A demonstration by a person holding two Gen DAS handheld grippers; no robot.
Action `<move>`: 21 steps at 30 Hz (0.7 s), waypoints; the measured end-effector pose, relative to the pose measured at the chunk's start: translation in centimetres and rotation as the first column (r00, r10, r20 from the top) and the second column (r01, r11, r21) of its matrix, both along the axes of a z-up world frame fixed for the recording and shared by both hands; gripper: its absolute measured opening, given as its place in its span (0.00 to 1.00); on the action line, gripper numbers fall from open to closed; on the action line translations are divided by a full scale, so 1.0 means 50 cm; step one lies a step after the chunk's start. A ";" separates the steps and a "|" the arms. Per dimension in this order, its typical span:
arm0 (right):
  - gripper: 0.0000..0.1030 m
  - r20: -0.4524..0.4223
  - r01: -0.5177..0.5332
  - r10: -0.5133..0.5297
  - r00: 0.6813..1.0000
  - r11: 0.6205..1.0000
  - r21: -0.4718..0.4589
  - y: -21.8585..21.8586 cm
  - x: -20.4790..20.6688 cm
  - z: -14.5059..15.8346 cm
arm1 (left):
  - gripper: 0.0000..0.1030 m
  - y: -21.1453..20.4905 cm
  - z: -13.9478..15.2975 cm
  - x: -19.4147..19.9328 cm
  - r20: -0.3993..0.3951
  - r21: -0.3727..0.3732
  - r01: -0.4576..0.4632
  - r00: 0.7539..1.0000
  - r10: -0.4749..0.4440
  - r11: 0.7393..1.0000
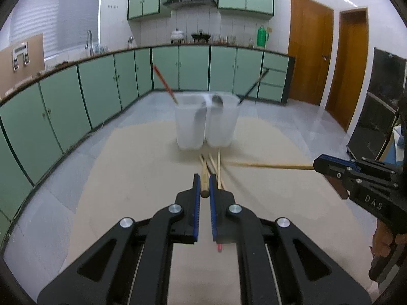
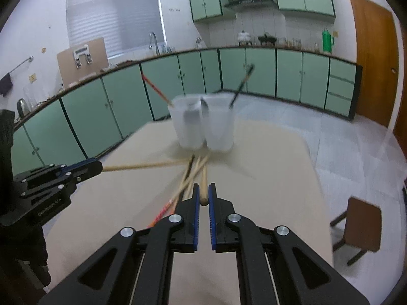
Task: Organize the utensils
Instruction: 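Lift both held wooden chopsticks toward the white holder, then lower both wooden chopsticks into the white holder and open both tools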
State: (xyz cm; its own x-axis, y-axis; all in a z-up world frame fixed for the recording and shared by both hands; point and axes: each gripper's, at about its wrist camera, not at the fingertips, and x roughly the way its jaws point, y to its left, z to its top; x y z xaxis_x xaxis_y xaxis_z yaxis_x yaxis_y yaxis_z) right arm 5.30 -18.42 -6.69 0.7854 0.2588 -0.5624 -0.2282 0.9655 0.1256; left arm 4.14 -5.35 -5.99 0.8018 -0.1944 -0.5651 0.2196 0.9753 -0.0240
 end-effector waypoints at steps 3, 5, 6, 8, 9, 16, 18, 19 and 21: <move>0.06 0.049 -0.016 0.017 0.999 1.000 -0.014 0.002 0.007 0.046 | 0.06 0.004 0.035 0.006 0.034 -0.014 0.008 0.999 -0.007 1.000; 0.06 0.071 -0.027 0.027 0.997 1.000 -0.013 0.003 0.012 0.072 | 0.06 0.005 0.057 0.011 0.061 -0.015 0.012 0.998 -0.011 1.000; 0.06 0.081 -0.033 0.034 0.996 0.999 -0.012 0.003 0.016 0.085 | 0.06 0.006 0.072 0.012 0.077 -0.014 0.015 0.997 -0.014 1.000; 0.06 0.093 -0.044 0.045 0.995 0.999 -0.012 0.005 0.025 0.108 | 0.06 0.006 0.092 0.017 0.099 -0.014 0.022 0.995 -0.021 1.000; 0.06 0.096 -0.047 0.048 0.994 0.999 -0.011 0.005 0.028 0.115 | 0.06 0.005 0.104 0.019 0.111 -0.015 0.028 0.993 -0.026 0.999; 0.06 0.113 -0.078 0.078 0.991 0.997 -0.007 0.001 0.045 0.181 | 0.06 -0.002 0.167 0.019 0.165 -0.018 0.074 0.984 -0.070 0.997; 0.06 0.123 -0.087 0.087 0.989 0.996 -0.006 -0.002 0.046 0.199 | 0.06 -0.002 0.181 0.018 0.177 -0.022 0.086 0.981 -0.081 0.996; 0.06 0.127 -0.091 0.090 0.988 0.996 -0.003 -0.004 0.044 0.205 | 0.06 -0.005 0.190 0.015 0.183 -0.025 0.093 0.979 -0.086 0.995; 0.06 0.139 -0.099 0.097 0.986 0.995 0.002 -0.009 0.045 0.223 | 0.06 -0.007 0.205 0.009 0.200 -0.029 0.105 0.975 -0.097 0.994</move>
